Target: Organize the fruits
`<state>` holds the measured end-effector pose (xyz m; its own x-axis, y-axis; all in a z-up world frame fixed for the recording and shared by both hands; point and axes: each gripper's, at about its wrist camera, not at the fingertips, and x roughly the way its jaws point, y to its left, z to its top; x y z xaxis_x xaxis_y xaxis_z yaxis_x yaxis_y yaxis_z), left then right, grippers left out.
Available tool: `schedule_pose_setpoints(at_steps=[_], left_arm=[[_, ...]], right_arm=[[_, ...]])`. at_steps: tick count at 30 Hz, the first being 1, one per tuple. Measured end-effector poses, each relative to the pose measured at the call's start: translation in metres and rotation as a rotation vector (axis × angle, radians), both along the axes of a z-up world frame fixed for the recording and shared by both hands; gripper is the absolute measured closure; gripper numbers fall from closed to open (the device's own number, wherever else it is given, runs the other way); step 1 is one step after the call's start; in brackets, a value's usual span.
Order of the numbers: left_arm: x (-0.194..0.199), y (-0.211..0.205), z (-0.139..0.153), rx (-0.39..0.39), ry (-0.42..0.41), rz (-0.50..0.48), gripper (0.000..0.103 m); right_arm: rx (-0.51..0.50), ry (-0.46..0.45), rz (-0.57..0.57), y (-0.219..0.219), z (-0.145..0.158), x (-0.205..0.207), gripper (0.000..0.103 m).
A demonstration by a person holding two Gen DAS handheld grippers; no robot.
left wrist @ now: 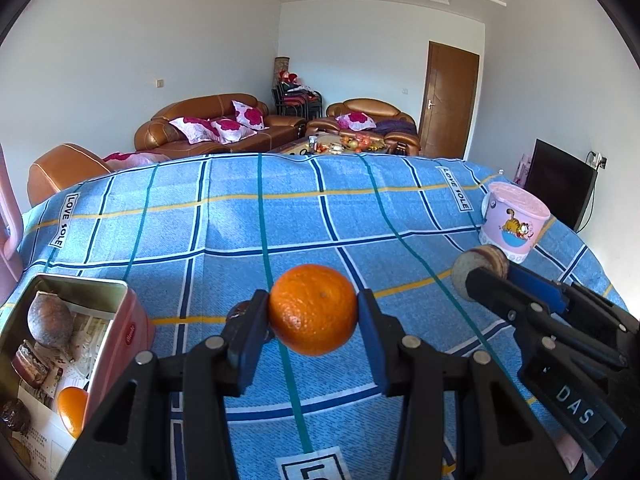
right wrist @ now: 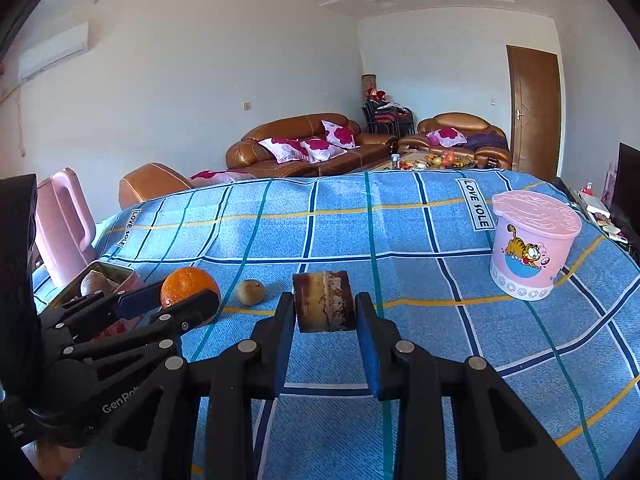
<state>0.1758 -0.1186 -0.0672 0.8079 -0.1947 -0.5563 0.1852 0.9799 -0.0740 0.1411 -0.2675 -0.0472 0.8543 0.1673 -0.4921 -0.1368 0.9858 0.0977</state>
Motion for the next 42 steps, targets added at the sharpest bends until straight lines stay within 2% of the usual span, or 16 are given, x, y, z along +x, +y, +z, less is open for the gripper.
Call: schedule_pose_setpoints(at_steps=[26, 42], left_arm=[[-0.012, 0.006, 0.006, -0.004, -0.063, 0.033, 0.057], [-0.026, 0.003, 0.012, 0.031, -0.136, 0.046, 0.057]], right_arm=[[-0.006, -0.083, -0.002, 0.000, 0.007, -0.015, 0.071], [-0.013, -0.134, -0.006, 0.000, 0.011, -0.024, 0.071]])
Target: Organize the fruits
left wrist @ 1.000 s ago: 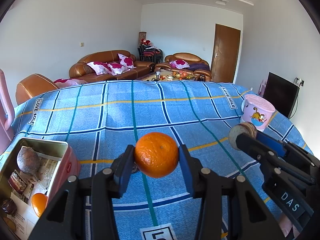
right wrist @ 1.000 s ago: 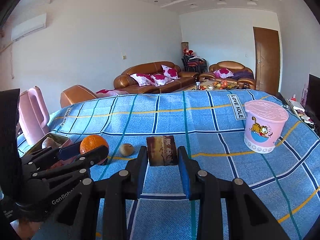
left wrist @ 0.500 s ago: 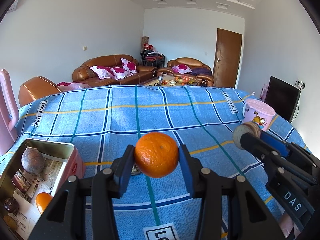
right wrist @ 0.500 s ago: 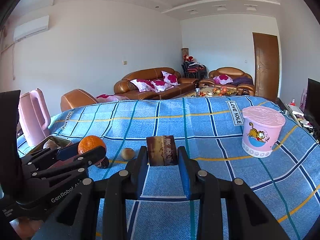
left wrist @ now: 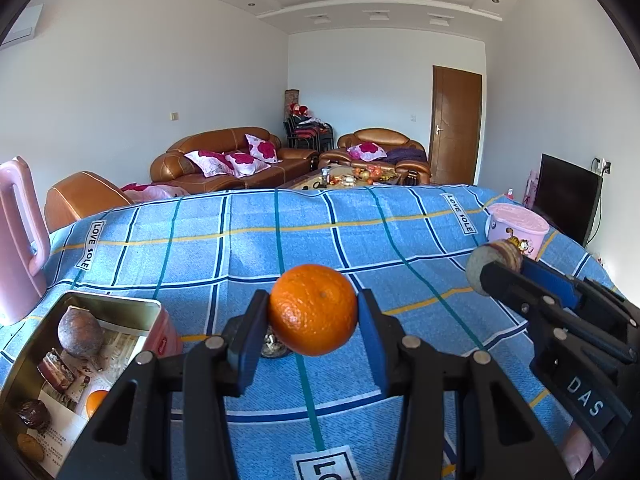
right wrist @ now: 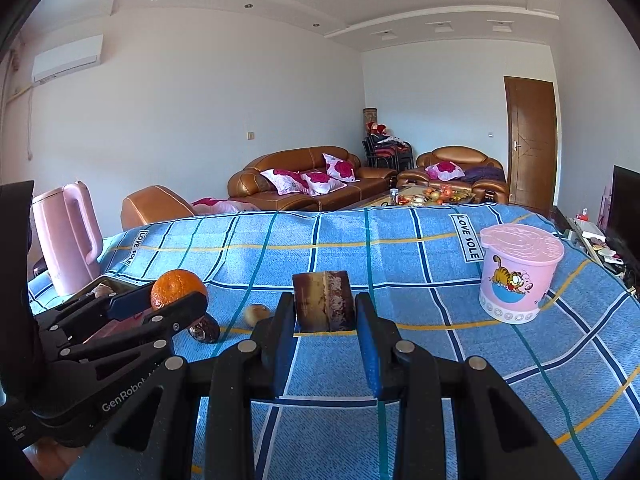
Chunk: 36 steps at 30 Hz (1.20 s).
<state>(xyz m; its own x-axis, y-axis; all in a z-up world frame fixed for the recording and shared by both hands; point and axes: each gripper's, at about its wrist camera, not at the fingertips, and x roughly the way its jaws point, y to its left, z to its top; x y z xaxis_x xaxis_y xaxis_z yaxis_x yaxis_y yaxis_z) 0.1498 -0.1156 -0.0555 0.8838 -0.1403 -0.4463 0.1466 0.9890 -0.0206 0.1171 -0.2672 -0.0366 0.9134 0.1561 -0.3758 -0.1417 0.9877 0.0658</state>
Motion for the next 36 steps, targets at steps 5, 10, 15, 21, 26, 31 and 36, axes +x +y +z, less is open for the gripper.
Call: schedule_pose_setpoints(at_steps=[5, 10, 15, 21, 26, 31, 36], left_arm=[[-0.003, -0.001, 0.001, 0.009, -0.015, 0.003, 0.057], [-0.007, -0.002, 0.002, 0.018, -0.030, 0.006, 0.057], [-0.011, 0.000, 0.003, 0.025, -0.038, 0.018, 0.057], [-0.015, 0.002, 0.003, 0.031, -0.034, 0.029, 0.057], [-0.019, 0.008, 0.002, 0.032, -0.022, 0.036, 0.057], [-0.021, 0.020, 0.000, 0.010, 0.008, 0.043, 0.057], [-0.028, 0.030, -0.001, 0.003, 0.020, 0.050, 0.057]], right_arm=[[-0.007, -0.023, -0.001, 0.001, 0.002, -0.003, 0.071], [-0.026, -0.052, 0.003, 0.005, 0.003, -0.009, 0.071], [-0.027, -0.068, 0.006, 0.006, 0.004, -0.012, 0.070], [-0.031, -0.078, 0.008, 0.007, 0.005, -0.014, 0.070], [-0.049, -0.095, 0.023, 0.012, 0.006, -0.018, 0.070], [-0.037, -0.086, 0.039, 0.013, 0.005, -0.019, 0.070], [-0.035, -0.078, 0.061, 0.020, 0.005, -0.026, 0.071]])
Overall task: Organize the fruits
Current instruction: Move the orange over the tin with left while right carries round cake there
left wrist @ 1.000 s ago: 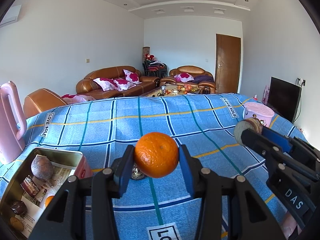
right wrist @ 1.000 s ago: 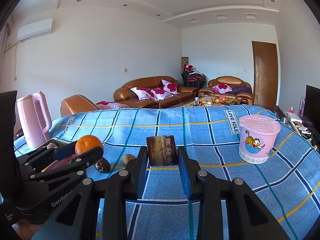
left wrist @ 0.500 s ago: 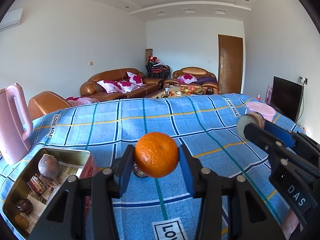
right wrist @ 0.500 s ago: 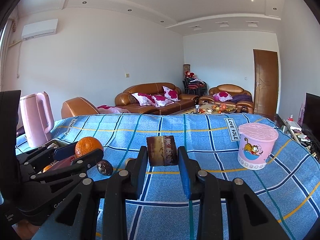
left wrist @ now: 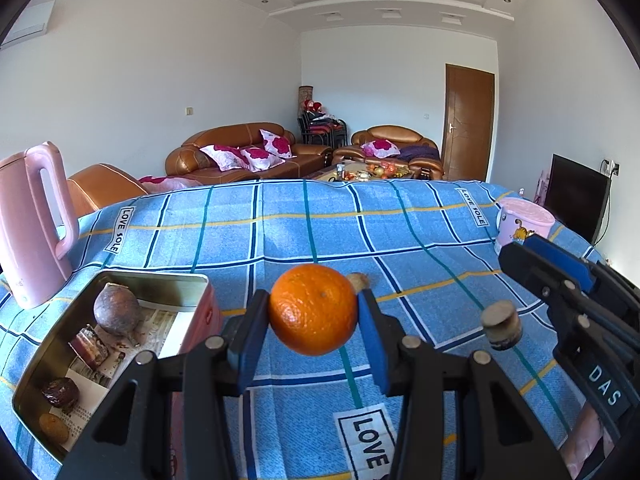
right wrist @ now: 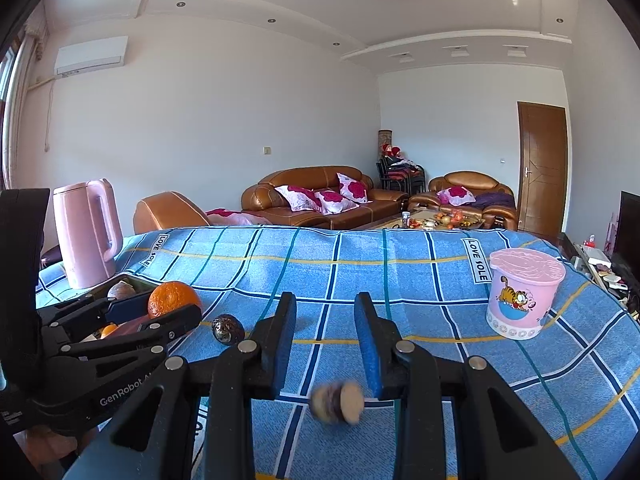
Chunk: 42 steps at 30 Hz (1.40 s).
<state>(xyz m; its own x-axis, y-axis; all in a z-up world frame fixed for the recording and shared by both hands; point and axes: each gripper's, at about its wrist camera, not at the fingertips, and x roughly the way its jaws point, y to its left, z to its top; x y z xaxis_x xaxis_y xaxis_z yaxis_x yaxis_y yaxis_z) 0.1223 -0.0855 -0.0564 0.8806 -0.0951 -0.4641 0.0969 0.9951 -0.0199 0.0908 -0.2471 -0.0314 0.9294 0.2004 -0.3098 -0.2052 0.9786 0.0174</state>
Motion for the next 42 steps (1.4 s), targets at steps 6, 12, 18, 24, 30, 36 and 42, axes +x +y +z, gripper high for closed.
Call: schedule_pose_setpoints(at_steps=[6, 12, 18, 24, 30, 36, 42], left_arm=[[-0.008, 0.015, -0.001, -0.026, 0.015, -0.006, 0.057], [-0.004, 0.029, -0.002, -0.055, 0.027, 0.004, 0.057], [-0.007, 0.024, -0.002, -0.059, 0.026, -0.026, 0.057], [-0.007, 0.025, -0.001, -0.047, 0.027, -0.016, 0.057], [-0.008, 0.027, -0.001, -0.045, 0.042, -0.027, 0.057], [-0.017, 0.043, 0.010, -0.044, 0.030, -0.010, 0.057], [-0.027, 0.076, 0.022, -0.027, 0.013, 0.062, 0.057]], right_arm=[[-0.068, 0.021, 0.000, 0.017, -0.001, -0.004, 0.071], [-0.065, 0.081, -0.064, -0.023, 0.006, -0.008, 0.067], [-0.056, 0.229, -0.078, -0.048, -0.010, 0.000, 0.049], [-0.059, 0.406, -0.033, -0.033, -0.034, 0.028, 0.049], [-0.050, 0.522, -0.014, -0.033, -0.052, 0.047, 0.069], [-0.005, 0.440, -0.002, -0.023, -0.033, 0.036, 0.069], [0.005, 0.334, 0.105, 0.026, 0.004, 0.030, 0.069]])
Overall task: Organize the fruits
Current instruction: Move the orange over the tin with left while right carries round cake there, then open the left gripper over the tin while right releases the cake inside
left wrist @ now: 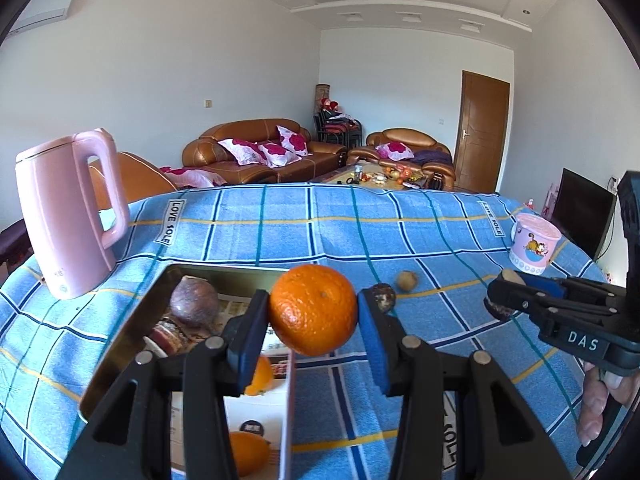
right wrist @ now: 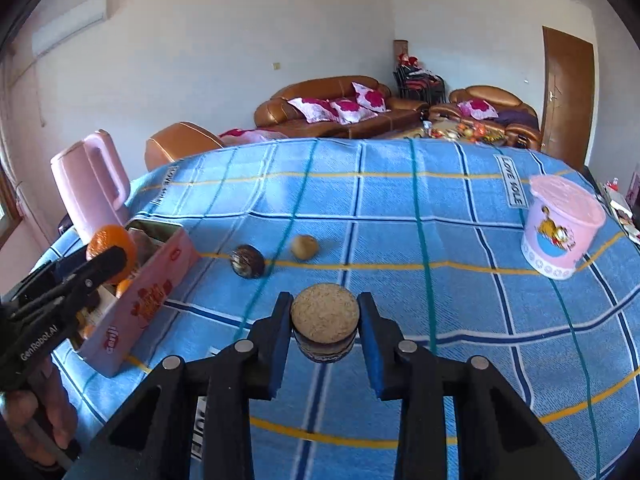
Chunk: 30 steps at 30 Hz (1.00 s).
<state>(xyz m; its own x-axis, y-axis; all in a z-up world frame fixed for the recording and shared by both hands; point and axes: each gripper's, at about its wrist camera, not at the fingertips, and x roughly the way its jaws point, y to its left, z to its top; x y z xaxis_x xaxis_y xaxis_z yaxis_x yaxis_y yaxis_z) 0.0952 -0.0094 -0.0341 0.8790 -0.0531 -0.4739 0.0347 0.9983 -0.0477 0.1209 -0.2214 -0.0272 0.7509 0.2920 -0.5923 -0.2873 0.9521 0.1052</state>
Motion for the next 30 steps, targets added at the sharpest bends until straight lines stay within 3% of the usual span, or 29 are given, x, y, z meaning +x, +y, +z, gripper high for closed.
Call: schedule_pose_setpoints(at_steps=[10, 19, 30], left_arm=[[0.000, 0.054, -0.009, 0.014, 0.042, 0.126, 0.057], [0.005, 0.091, -0.026, -0.006, 0.098, 0.193, 0.057], [0.010, 0.100, -0.038, -0.008, 0.137, 0.191, 0.056]], right_arm=[[0.026, -0.079, 0.199, 0.093, 0.027, -0.002, 0.069], [0.022, -0.068, 0.296, 0.141, 0.018, -0.001, 0.069], [0.007, -0.035, 0.355, 0.173, -0.001, 0.000, 0.068]])
